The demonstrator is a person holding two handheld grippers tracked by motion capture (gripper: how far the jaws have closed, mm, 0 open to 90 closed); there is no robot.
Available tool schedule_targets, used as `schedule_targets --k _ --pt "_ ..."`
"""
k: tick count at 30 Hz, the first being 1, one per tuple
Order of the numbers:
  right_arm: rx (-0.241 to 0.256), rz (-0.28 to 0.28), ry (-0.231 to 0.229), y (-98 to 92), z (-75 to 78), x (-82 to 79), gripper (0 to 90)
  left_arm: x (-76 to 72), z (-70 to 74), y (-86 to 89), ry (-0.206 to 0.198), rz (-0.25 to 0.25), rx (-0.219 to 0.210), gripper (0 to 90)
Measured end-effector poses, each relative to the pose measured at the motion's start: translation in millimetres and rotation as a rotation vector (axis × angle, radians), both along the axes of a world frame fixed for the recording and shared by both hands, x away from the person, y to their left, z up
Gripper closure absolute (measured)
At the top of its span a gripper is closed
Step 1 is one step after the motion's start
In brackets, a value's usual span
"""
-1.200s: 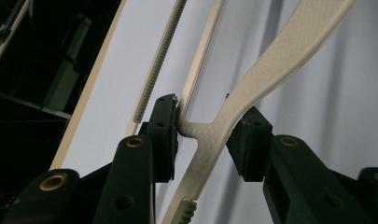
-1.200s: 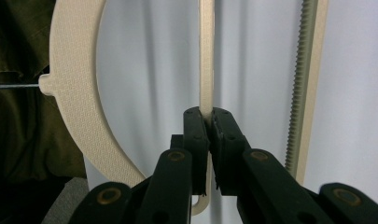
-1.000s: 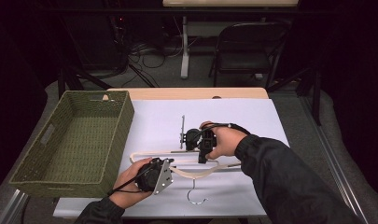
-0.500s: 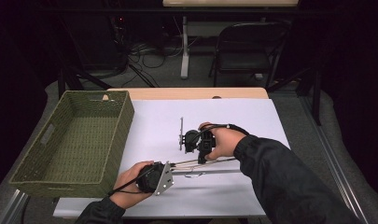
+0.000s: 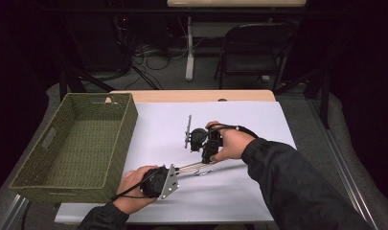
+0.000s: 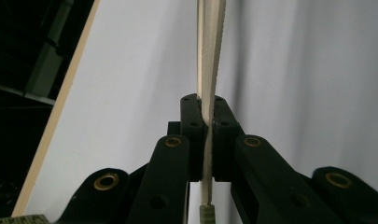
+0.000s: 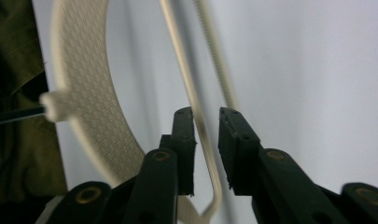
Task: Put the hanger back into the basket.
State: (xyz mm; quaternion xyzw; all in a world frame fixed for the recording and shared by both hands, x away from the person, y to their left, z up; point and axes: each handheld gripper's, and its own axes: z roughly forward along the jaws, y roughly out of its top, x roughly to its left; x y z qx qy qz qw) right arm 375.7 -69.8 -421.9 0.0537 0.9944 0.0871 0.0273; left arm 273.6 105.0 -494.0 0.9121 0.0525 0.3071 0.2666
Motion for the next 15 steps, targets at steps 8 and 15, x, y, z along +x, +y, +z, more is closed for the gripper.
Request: schedule_targets --k 8,15 --pt "0.021 -0.076 -0.053 -18.0 8.6 6.3 66.7 8.5 3.2 -1.6 0.070 0.045 0.004 87.2" --pt "0.015 -0.132 -0.099 -31.6 11.7 12.6 61.0 16.6 8.6 -1.2 0.120 0.079 -0.009 87.2"
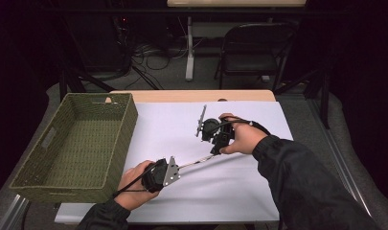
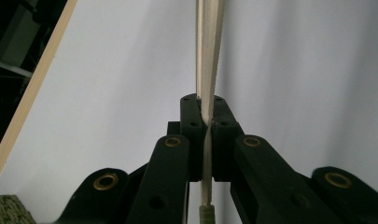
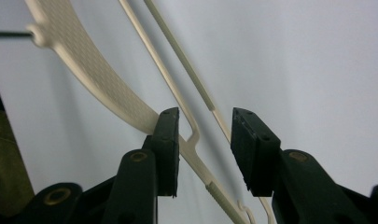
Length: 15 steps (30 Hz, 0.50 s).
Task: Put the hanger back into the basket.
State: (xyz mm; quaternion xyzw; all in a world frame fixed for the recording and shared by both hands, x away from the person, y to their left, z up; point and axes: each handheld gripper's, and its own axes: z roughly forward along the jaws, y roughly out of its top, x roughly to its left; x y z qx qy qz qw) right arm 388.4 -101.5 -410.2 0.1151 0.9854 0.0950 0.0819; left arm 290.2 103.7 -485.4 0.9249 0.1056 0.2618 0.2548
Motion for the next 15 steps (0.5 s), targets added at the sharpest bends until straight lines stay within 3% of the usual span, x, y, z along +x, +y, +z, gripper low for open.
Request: schedule_targets --k 6,10,15 --pt "-0.002 -0.053 -0.042 -13.4 1.7 6.6 57.4 11.4 2.3 4.4 0.030 0.033 -0.021 87.2" --pt "0.010 -0.091 -0.052 -23.4 4.3 11.7 56.0 20.0 4.8 7.3 0.046 0.081 -0.046 87.2" --pt "-0.006 -0.120 -0.062 -33.4 4.0 15.0 55.3 35.7 10.3 9.9 0.100 0.144 -0.086 87.2"
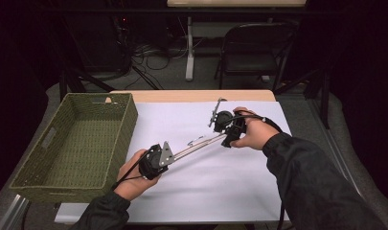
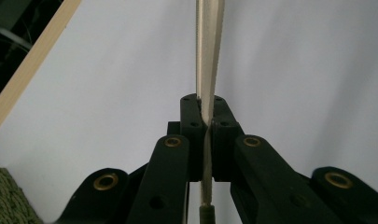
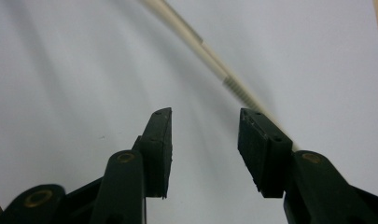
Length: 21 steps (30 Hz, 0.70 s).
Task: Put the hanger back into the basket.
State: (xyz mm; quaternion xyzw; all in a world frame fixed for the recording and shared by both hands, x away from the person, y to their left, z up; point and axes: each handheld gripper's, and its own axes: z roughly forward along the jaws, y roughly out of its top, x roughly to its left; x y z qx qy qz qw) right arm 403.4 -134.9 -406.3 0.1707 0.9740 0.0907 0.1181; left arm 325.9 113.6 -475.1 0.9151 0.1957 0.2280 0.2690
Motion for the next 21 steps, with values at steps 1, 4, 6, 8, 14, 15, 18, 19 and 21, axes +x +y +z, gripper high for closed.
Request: schedule_targets --k 1,4,6,8,14,15,18,19,21 --pt "0.005 -0.008 0.001 -1.3 -0.8 -0.1 55.2 3.2 1.1 0.1 0.009 0.015 -0.008 87.2" --pt "0.008 -0.019 0.001 -5.3 -1.7 0.4 54.9 13.1 3.5 0.2 0.035 0.055 -0.031 87.2" --pt "0.010 -0.020 -0.003 -7.8 -1.9 0.6 54.6 19.0 4.1 0.1 0.048 0.083 -0.042 87.2" --pt "0.002 -0.032 0.003 -10.3 -1.0 0.6 54.0 25.0 4.3 0.1 0.058 0.111 -0.049 87.2" --pt "0.017 -0.040 -0.011 -17.4 -1.9 0.0 52.9 41.0 5.5 3.7 0.110 0.186 -0.091 87.2" --pt "0.021 -0.050 -0.014 -18.1 -2.3 -0.7 52.6 43.0 5.4 4.3 0.116 0.195 -0.090 87.2" --pt "0.015 -0.052 -0.015 -20.3 -2.2 -2.4 51.9 48.5 4.5 6.8 0.147 0.229 -0.106 87.3" --pt "0.019 -0.049 -0.021 -21.1 -2.9 -2.9 51.6 50.6 4.0 8.0 0.160 0.243 -0.122 87.3" --pt "0.010 -0.047 -0.015 -22.2 -3.4 -4.5 51.3 54.2 4.6 11.3 0.184 0.264 -0.143 87.3"
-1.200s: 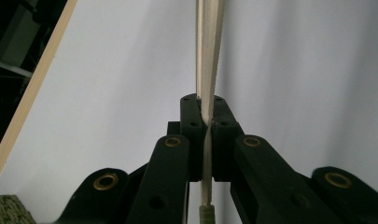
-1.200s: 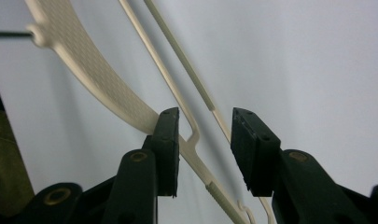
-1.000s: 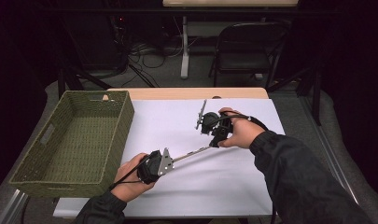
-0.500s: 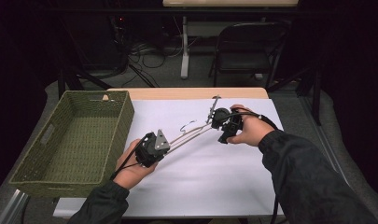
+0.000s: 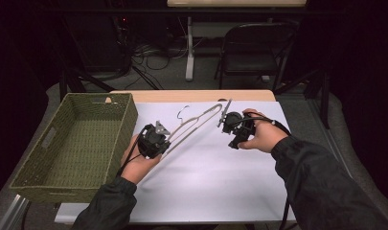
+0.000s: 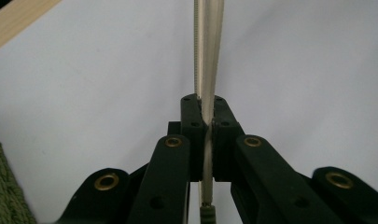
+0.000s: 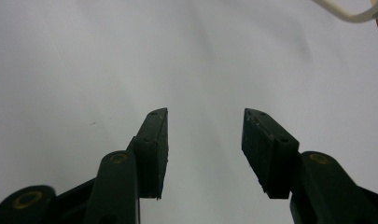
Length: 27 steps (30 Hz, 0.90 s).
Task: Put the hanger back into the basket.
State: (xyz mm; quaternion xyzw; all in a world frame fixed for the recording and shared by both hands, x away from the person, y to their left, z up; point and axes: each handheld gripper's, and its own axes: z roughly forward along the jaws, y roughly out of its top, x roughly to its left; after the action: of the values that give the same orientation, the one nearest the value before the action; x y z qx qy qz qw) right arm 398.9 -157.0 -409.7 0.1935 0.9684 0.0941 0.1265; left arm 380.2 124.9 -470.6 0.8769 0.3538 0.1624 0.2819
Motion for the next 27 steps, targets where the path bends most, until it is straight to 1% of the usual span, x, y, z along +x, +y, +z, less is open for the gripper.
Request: schedule_targets --k 3,5,6,9,11,12,13,15,17,20,21,22,23,24,27 --pt "0.001 0.001 -0.004 -2.1 -2.5 -1.1 50.5 4.0 2.7 3.8 0.021 0.037 -0.024 87.3" --pt "-0.007 -0.010 -0.001 -3.3 -2.4 -1.6 49.6 7.1 4.7 5.9 0.043 0.059 -0.041 87.3" --pt "0.004 -0.013 -0.002 -3.7 -3.2 -1.5 49.4 8.7 5.6 6.5 0.051 0.070 -0.046 87.3" --pt "-0.003 -0.020 0.008 -4.1 -3.8 -2.6 48.8 13.4 8.9 8.0 0.075 0.093 -0.069 87.3" --pt "-0.004 -0.007 0.007 -4.3 -4.1 -2.6 48.6 15.6 11.2 8.9 0.081 0.108 -0.084 87.3" --pt "0.016 -0.003 0.002 -4.3 -5.5 -2.9 48.5 16.4 12.5 9.4 0.088 0.119 -0.090 87.3" --pt "0.004 -0.004 0.002 -4.1 -4.6 -3.3 48.3 16.9 14.1 9.9 0.094 0.128 -0.098 87.3" --pt "0.005 -0.010 0.005 -4.2 -4.8 -4.3 48.1 17.1 17.1 10.7 0.099 0.140 -0.104 87.3" --pt "0.001 -0.014 0.006 -4.6 -4.8 -5.1 48.1 17.2 19.9 11.8 0.114 0.146 -0.135 87.3" --pt "0.001 -0.012 0.005 -6.3 -4.8 -5.1 48.1 17.6 24.2 14.6 0.122 0.152 -0.152 87.3" --pt "-0.002 -0.016 0.004 -6.9 -4.6 -5.1 48.1 17.5 25.6 15.5 0.123 0.163 -0.152 87.3" --pt "-0.015 -0.017 0.010 -7.3 -3.4 -5.2 48.1 17.5 27.0 17.1 0.126 0.167 -0.159 87.3" --pt "0.002 -0.016 0.002 -8.1 -4.8 -5.4 48.1 17.3 28.5 18.8 0.131 0.169 -0.164 87.3" --pt "0.008 -0.023 0.001 -8.5 -5.2 -5.9 48.1 16.9 30.3 21.0 0.136 0.172 -0.170 87.3" --pt "0.010 -0.019 -0.003 -9.6 -5.5 -6.5 48.0 14.4 37.5 28.2 0.158 0.178 -0.213 87.3"
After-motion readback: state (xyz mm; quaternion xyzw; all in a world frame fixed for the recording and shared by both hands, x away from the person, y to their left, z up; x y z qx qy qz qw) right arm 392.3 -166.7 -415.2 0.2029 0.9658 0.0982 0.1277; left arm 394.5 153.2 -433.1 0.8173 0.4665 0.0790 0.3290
